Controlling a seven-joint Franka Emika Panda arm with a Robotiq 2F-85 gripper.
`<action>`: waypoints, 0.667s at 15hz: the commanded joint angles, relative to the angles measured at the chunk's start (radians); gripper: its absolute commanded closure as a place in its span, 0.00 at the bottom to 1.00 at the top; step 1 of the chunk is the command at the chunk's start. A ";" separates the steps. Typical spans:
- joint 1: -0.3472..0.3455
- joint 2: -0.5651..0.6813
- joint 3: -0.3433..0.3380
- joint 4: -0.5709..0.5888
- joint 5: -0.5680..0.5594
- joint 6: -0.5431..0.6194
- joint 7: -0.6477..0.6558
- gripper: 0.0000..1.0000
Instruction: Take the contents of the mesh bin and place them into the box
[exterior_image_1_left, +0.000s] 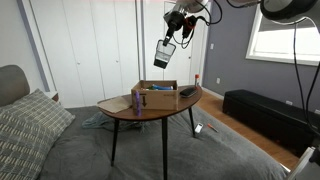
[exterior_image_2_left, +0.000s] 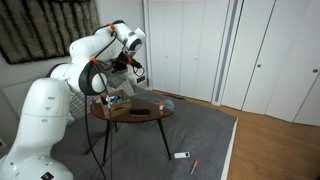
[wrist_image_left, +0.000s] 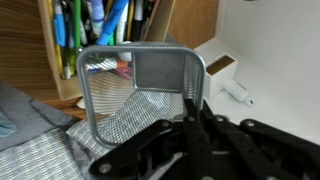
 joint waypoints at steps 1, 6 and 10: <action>0.026 -0.023 -0.050 0.028 -0.122 0.062 0.044 0.98; 0.029 -0.019 -0.118 0.021 -0.282 0.162 0.089 0.98; 0.036 0.006 -0.151 0.014 -0.374 0.177 0.141 0.98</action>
